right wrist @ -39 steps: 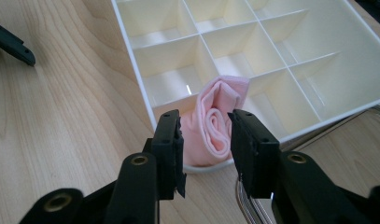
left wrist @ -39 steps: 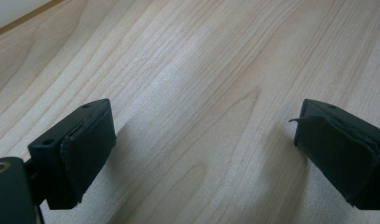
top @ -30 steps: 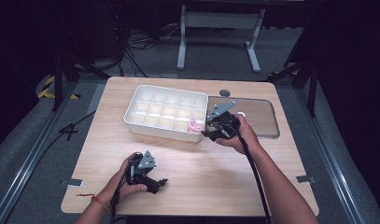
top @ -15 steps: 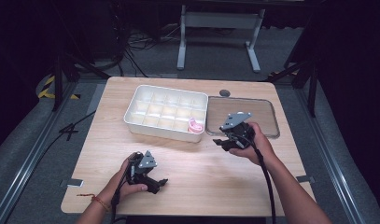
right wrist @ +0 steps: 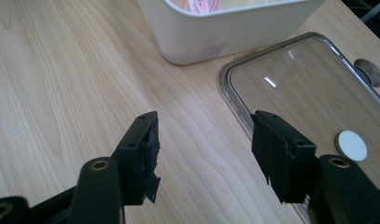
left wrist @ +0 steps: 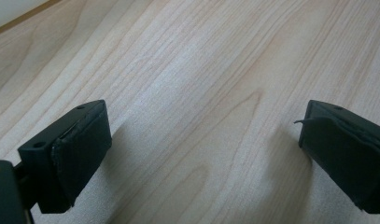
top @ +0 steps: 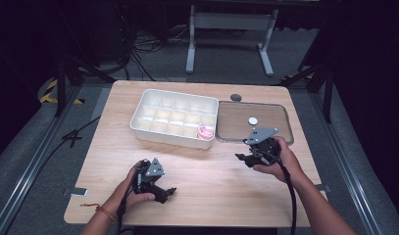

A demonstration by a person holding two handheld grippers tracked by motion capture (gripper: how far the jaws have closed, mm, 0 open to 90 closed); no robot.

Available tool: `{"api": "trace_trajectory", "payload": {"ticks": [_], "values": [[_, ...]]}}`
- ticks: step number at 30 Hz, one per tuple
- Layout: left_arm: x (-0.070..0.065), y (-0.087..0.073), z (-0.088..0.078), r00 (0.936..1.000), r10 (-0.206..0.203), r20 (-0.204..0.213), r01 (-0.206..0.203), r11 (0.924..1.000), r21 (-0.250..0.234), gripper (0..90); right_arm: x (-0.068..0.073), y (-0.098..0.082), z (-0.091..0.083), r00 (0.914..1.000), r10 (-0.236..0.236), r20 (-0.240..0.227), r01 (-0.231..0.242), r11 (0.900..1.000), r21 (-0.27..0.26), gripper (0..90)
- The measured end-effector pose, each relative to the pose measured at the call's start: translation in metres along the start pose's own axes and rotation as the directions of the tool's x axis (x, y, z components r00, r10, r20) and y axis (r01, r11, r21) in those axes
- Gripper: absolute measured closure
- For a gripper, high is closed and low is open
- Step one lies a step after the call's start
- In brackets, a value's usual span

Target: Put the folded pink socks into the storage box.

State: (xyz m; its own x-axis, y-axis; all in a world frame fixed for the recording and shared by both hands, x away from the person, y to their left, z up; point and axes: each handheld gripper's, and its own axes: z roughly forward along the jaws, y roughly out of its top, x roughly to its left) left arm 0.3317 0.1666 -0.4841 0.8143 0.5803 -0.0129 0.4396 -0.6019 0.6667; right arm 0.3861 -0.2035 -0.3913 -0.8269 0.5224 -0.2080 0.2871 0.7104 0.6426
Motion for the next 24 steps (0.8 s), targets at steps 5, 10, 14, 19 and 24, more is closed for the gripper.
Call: {"api": "trace_trajectory", "payload": {"ticks": [5,10,14,19,24], "values": [[0.0,0.0,0.0,1.0,0.0,0.0,0.0,1.0,-0.002,2.5,0.003,-0.012,-0.004,0.9999,-0.012,0.009,0.012,1.0,0.01,41.8],[0.0,0.0,0.0,1.0,0.0,0.0,0.0,1.0,-0.003,2.4,0.005,-0.024,-0.008,0.9998,-0.015,0.01,0.015,1.0,0.012,41.5],[0.0,0.0,0.001,1.0,-0.005,0.003,0.005,1.0,-0.003,2.3,0.007,-0.034,-0.011,0.9997,-0.018,0.015,0.017,1.0,0.016,41.1],[0.0,0.0,0.001,1.0,-0.005,0.002,0.005,1.0,-0.003,2.3,0.009,-0.048,-0.014,0.9998,-0.014,0.011,0.014,1.0,0.015,41.5],[0.0,0.0,0.0,1.0,-0.005,0.0,0.005,1.0,-0.001,2.1,0.009,-0.059,-0.016,0.9999,0.008,0.013,-0.008,1.0,0.004,40.8]]}}
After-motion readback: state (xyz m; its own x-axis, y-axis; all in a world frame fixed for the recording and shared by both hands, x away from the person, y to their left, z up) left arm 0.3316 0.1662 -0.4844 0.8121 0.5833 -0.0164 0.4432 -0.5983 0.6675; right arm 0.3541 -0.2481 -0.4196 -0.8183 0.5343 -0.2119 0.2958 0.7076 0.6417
